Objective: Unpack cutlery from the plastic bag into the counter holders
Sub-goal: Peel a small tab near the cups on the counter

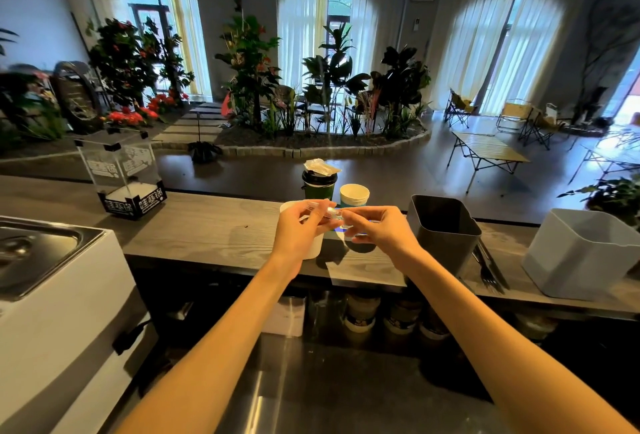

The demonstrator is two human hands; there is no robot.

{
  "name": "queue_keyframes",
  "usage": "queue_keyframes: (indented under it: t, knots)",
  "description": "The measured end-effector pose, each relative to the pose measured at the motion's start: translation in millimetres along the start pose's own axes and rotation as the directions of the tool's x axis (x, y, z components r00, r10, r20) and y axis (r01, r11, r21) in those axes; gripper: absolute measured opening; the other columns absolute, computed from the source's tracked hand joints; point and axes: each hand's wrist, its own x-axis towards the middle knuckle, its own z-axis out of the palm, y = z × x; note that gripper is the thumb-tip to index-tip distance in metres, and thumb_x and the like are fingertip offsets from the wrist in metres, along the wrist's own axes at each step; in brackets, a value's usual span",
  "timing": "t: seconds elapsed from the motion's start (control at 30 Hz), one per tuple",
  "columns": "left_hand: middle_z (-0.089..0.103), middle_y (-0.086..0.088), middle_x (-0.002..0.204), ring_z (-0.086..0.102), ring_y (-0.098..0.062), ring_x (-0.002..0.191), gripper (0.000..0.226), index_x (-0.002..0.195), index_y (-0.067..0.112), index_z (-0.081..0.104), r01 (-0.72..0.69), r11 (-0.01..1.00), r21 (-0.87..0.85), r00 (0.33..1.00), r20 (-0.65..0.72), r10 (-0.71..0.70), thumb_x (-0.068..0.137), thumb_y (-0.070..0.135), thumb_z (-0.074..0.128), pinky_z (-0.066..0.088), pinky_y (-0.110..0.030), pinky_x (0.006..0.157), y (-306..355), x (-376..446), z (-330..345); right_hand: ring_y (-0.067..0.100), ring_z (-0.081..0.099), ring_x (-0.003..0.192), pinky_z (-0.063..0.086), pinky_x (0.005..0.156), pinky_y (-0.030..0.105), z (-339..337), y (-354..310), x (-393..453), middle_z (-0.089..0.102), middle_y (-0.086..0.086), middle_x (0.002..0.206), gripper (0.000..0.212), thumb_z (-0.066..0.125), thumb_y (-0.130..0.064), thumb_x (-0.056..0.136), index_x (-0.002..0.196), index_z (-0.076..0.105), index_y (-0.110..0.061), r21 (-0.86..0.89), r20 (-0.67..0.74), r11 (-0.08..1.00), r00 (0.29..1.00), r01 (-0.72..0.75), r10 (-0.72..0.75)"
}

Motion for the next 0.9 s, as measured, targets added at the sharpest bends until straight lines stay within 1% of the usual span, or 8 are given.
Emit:
queue_keyframes:
  t: [0.13, 0.27, 0.33, 0.4, 0.5, 0.63, 0.77, 0.9]
  knots:
    - [0.076, -0.002, 0.092, 0.075, -0.012, 0.076, 0.01, 0.102, 0.015, 0.072, 0.038, 0.998, -0.043, 0.999, -0.024, -0.039, 0.093, 0.018, 0.068, 0.056, -0.015, 0.064, 4.7, 7.1, -12.9, 0.015, 0.073, 0.088, 0.059, 0.067, 0.022, 2.0, -7.5, 10.3, 0.075, 0.006, 0.104, 0.027, 0.077, -0.027, 0.086, 0.108, 0.076, -0.011, 0.019, 0.012, 1.0, 1.0, -0.015, 0.014]
    - [0.076, -0.01, 0.098, 0.076, -0.021, 0.084, 0.02, 0.105, 0.009, 0.07, 0.075, 0.994, -0.082, 0.995, -0.063, -0.08, 0.087, 0.015, 0.075, 0.061, -0.032, 0.081, 2.5, 21.9, -30.5, 0.018, 0.072, 0.089, 0.061, 0.075, 0.024, 5.3, -18.0, 24.4, 0.075, 0.01, 0.098, 0.021, 0.077, -0.017, 0.087, 0.103, 0.074, -0.004, 0.148, 0.084, 0.989, 0.996, 0.002, -0.014]
    - [0.075, -0.01, 0.099, 0.076, -0.022, 0.086, 0.02, 0.105, 0.008, 0.071, 0.08, 0.996, -0.048, 0.994, -0.071, -0.084, 0.086, 0.013, 0.076, 0.062, -0.035, 0.083, -1.1, 31.0, -38.9, 0.017, 0.073, 0.085, 0.061, 0.076, 0.023, 9.0, -22.9, 30.3, 0.075, 0.008, 0.093, 0.011, 0.076, -0.012, 0.087, 0.098, 0.075, -0.007, 0.154, 0.085, 0.987, 0.995, 0.038, -0.052]
    - [0.075, -0.005, 0.097, 0.074, -0.018, 0.086, 0.017, 0.102, 0.012, 0.073, 0.051, 0.989, 0.14, 0.996, -0.08, -0.04, 0.086, 0.014, 0.077, 0.061, -0.027, 0.075, -4.1, 41.1, -46.0, 0.014, 0.073, 0.08, 0.059, 0.07, 0.017, 15.9, -23.9, 39.6, 0.075, 0.006, 0.089, 0.008, 0.077, -0.011, 0.087, 0.094, 0.076, -0.01, -0.002, -0.017, 0.989, 0.989, 0.149, -0.149]
    - [0.073, 0.005, 0.096, 0.067, -0.006, 0.088, 0.016, 0.102, 0.018, 0.076, -0.03, 0.877, 0.48, 0.996, -0.058, 0.066, 0.086, 0.017, 0.077, 0.05, -0.015, 0.067, -7.1, 56.2, -55.6, 0.011, 0.073, 0.077, 0.059, 0.07, 0.015, 30.7, -15.7, 59.9, 0.077, 0.004, 0.088, 0.01, 0.079, -0.011, 0.086, 0.095, 0.078, -0.01, -0.319, -0.107, 0.906, 0.94, 0.277, -0.325]
    - [0.074, 0.0, 0.1, 0.066, -0.009, 0.09, 0.019, 0.107, 0.015, 0.076, -0.065, 0.807, 0.588, 0.994, -0.036, 0.106, 0.089, 0.01, 0.073, 0.049, -0.014, 0.069, -13.5, 69.8, -66.4, 0.011, 0.072, 0.083, 0.061, 0.082, 0.026, 52.2, 6.2, 77.1, 0.078, 0.004, 0.094, 0.011, 0.079, -0.01, 0.086, 0.097, 0.078, -0.012, -0.527, -0.009, 0.775, 0.909, 0.35, -0.417]
    - [0.075, -0.002, 0.097, 0.069, -0.01, 0.087, 0.021, 0.105, 0.016, 0.077, -0.109, 0.735, 0.669, 0.994, 0.066, 0.088, 0.09, 0.003, 0.069, 0.058, -0.026, 0.082, -22.4, 66.6, -70.7, 0.01, 0.07, 0.082, 0.061, 0.083, 0.032, 67.0, 28.4, 78.9, 0.078, 0.003, 0.098, 0.013, 0.079, -0.017, 0.087, 0.1, 0.078, -0.016, -0.688, 0.155, 0.623, 0.914, 0.372, -0.374]
    - [0.075, 0.0, 0.095, 0.067, -0.009, 0.081, 0.024, 0.106, 0.017, 0.077, -0.169, 0.654, 0.737, 0.985, 0.157, 0.077, 0.089, 0.002, 0.069, 0.06, -0.034, 0.084, -28.7, 61.4, -74.6, 0.012, 0.071, 0.087, 0.061, 0.087, 0.035, 66.9, 28.1, 73.6, 0.078, 0.005, 0.102, 0.023, 0.081, -0.018, 0.084, 0.106, 0.075, -0.016, -0.672, 0.257, 0.64, 0.928, 0.373, -0.271]
